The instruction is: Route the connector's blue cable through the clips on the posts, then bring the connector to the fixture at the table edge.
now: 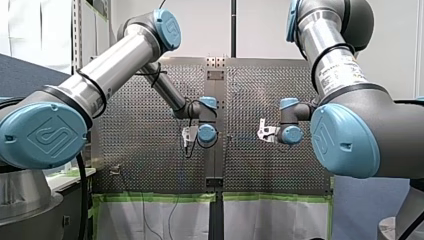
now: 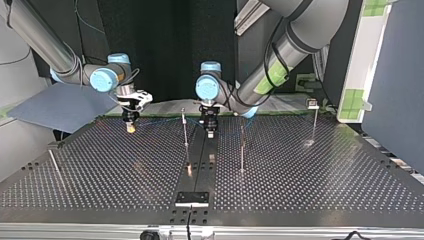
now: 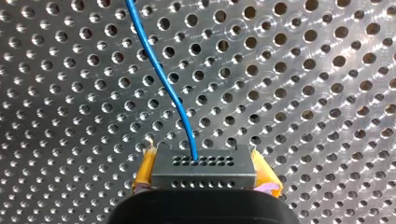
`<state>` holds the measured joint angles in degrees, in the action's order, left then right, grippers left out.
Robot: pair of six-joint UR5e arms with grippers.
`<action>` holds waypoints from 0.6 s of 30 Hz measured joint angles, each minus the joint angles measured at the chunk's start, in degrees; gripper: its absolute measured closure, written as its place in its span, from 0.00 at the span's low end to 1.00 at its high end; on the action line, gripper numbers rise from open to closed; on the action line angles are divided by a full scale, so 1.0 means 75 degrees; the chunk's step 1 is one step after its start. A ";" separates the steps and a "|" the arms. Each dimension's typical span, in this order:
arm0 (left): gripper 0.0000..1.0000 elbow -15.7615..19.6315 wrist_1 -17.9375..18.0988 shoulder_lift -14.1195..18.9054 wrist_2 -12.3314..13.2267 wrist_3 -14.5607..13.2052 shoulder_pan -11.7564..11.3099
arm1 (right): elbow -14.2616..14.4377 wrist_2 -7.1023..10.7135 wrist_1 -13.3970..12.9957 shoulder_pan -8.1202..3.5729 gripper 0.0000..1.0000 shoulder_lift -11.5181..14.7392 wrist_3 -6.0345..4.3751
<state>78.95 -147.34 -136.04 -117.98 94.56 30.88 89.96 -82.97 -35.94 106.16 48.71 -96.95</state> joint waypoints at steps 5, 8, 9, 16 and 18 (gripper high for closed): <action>1.00 -0.0208 -0.0158 -0.0172 -0.0111 -0.0022 0.0030 | -0.0141 0.0005 0.0082 -0.0003 1.00 -0.0022 -0.0002; 1.00 -0.0379 -0.0222 -0.0333 -0.0133 -0.0018 0.0046 | -0.0209 0.0014 0.0115 -0.0004 1.00 -0.0029 -0.0002; 1.00 -0.0452 -0.0229 -0.0381 -0.0132 -0.0013 0.0040 | -0.0223 0.0018 0.0120 -0.0004 1.00 -0.0032 -0.0001; 1.00 -0.0837 -0.0444 -0.0464 -0.0137 -0.0006 -0.0010 | -0.0388 0.0079 0.0181 -0.0009 1.00 -0.0061 -0.0022; 1.00 -0.0895 -0.0478 -0.0488 -0.0137 -0.0008 -0.0022 | -0.0436 0.0098 0.0212 -0.0008 1.00 -0.0064 -0.0024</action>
<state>72.23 -150.93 -139.70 -119.01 94.50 30.72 86.69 -82.24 -34.35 106.11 48.23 -97.13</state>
